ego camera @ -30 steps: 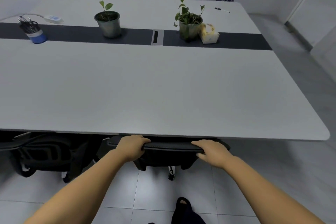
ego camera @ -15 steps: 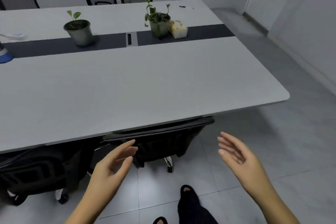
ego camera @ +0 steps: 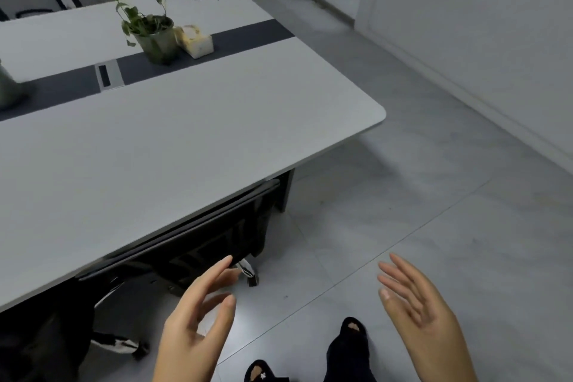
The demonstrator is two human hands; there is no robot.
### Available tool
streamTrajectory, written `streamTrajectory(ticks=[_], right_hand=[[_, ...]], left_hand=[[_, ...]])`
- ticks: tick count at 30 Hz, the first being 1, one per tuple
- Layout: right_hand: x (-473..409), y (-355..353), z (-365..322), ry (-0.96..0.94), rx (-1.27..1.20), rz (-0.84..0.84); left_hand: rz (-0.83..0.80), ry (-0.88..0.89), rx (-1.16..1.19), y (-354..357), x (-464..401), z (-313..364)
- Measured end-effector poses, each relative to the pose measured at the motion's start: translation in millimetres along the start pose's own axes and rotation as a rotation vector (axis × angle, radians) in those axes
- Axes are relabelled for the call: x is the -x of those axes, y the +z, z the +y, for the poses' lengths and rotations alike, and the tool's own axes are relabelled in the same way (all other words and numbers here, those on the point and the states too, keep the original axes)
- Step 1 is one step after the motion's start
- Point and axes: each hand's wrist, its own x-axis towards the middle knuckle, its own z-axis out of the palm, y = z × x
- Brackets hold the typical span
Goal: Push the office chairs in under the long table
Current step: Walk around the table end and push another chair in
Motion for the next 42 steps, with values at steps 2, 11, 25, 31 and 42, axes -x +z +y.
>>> streamTrajectory(ticks=[2,11,25,31,42], right_hand=[[-7,-21,3,-0.002,0.003,0.027],[-73,-156,20,-0.014,0.047,0.116],[-224,-277,40,-0.023,-0.021,0.186],[-336,-299,36,-0.028,-0.03,0.232],[-564,-327,-7,-0.107,-0.011,0.186]], left_hand=[[-0.039,0.012,-0.001,24,-9,6],[-0.162,0.068,0.011,184,-48,38],[-0.27,0.093,0.02,362,-157,76],[-0.257,0.096,0.042,420,-253,76],[-0.174,0.115,0.049,511,-441,104]])
